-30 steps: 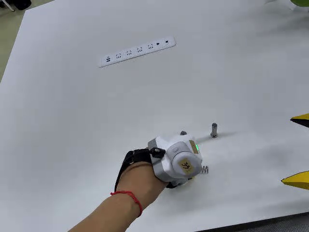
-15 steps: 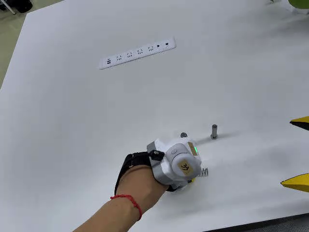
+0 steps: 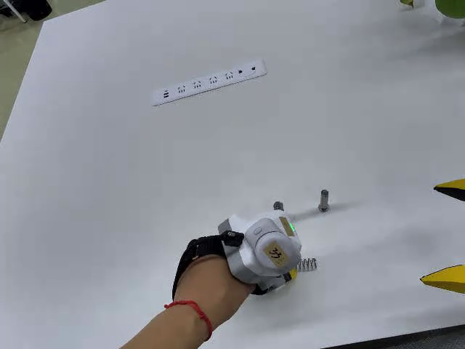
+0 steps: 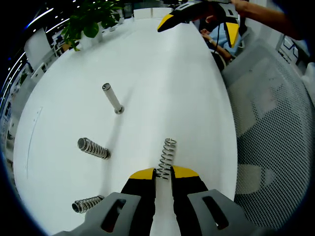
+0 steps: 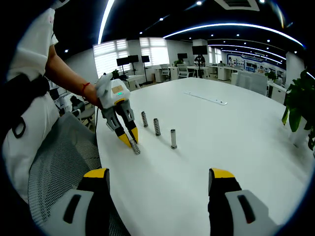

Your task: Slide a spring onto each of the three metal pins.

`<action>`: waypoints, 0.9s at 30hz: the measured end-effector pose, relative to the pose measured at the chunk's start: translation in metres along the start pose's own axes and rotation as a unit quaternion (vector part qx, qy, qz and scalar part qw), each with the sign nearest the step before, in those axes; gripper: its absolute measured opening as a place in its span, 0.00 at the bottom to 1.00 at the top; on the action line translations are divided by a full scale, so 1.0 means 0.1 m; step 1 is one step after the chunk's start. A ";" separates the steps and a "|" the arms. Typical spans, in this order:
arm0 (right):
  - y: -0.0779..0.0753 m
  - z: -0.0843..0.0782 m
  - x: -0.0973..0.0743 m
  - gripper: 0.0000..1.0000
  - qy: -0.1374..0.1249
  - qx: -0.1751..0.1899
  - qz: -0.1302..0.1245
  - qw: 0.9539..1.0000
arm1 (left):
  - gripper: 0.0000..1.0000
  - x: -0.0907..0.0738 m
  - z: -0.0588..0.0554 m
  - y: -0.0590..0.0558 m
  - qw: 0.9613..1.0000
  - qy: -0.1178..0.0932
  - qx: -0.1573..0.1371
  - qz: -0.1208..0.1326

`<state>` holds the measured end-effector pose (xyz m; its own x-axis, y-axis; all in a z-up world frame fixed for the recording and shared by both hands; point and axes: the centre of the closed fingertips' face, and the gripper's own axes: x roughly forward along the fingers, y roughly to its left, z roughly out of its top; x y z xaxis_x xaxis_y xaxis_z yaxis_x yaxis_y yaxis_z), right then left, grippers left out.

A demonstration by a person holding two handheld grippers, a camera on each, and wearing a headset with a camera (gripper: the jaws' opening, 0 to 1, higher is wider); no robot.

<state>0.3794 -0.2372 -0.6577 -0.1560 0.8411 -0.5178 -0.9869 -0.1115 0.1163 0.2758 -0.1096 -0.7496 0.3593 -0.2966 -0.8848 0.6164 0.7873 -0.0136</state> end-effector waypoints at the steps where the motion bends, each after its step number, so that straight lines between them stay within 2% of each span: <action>1: 0.00 0.00 0.01 0.83 0.001 0.000 0.000 1.000 | 0.12 0.00 0.00 0.00 1.000 -0.002 -0.001 -0.001; 9: 0.03 0.00 0.02 0.83 0.000 0.002 0.002 1.000 | 0.12 -0.03 0.03 -0.03 1.000 -0.015 -0.018 -0.004; 17: 0.04 0.02 0.02 0.83 -0.001 0.002 0.003 1.000 | 0.12 -0.10 0.12 -0.09 0.999 -0.035 -0.027 -0.008; 22: 0.06 0.07 0.02 0.83 -0.001 -0.003 0.006 1.000 | 0.12 -0.21 0.24 -0.12 0.997 -0.066 -0.040 -0.007; 27: 0.09 0.14 0.03 0.82 -0.001 -0.007 0.011 1.000 | 0.12 -0.37 0.36 -0.11 0.993 -0.104 -0.060 -0.002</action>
<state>0.3703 -0.2280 -0.6462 -0.1781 0.8397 -0.5131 -0.9837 -0.1379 0.1158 0.2810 -0.1267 -0.7000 0.5023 -0.3948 -0.7693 0.5348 0.8410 -0.0825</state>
